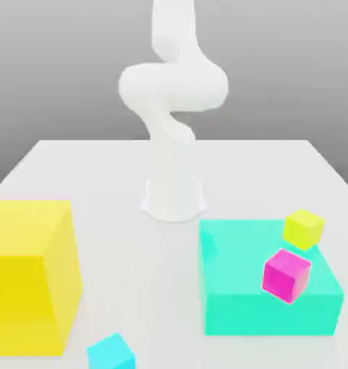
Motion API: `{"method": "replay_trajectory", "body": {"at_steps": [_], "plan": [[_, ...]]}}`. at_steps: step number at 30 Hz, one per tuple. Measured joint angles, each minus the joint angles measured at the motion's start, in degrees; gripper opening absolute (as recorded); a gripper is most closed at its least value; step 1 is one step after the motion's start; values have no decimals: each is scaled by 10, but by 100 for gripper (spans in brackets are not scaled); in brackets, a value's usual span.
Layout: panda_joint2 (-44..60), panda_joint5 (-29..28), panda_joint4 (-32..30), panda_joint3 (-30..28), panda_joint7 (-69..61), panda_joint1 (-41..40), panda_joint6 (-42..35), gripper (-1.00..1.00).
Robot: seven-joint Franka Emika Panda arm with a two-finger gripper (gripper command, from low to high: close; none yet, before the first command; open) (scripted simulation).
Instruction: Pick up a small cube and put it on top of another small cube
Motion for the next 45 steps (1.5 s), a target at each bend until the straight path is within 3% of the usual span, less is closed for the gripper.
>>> {"method": "replay_trajectory", "body": {"at_steps": [13,27,31,32,39,45], "plan": [[274,-22,-14,30,198,-77,89,0],[563,-14,-28,9,385,-105,185,0],[646,-13,-17,4,396,-104,243,0],[666,-13,-13,3,397,-103,259,-100],[671,-14,-12,3,398,-103,264,-100],[562,-6,-34,26,376,-96,178,-100]]}}
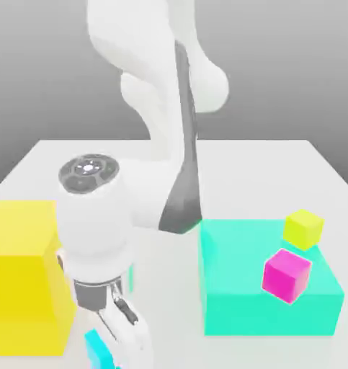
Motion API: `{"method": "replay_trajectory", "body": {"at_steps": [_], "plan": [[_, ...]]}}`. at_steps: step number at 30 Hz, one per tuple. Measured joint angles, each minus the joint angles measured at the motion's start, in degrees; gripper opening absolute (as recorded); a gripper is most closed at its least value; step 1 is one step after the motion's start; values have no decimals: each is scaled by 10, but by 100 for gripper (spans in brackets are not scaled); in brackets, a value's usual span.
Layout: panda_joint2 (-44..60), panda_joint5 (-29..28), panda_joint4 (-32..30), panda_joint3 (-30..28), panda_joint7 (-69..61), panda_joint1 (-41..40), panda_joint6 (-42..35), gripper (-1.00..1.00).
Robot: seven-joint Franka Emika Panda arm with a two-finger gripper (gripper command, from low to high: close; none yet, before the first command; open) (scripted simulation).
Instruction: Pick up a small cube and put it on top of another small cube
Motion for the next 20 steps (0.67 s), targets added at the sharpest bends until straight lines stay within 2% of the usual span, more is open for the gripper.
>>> {"method": "replay_trajectory", "body": {"at_steps": [6,12,16,17,20], "plan": [[-124,26,-29,79,-100,78,-91,-100],[-241,46,-59,118,-199,178,-179,-100],[-205,29,-86,130,-199,186,-119,-100],[-191,24,-92,131,-196,187,-99,100],[-191,24,-92,131,-196,187,-99,100]]}}
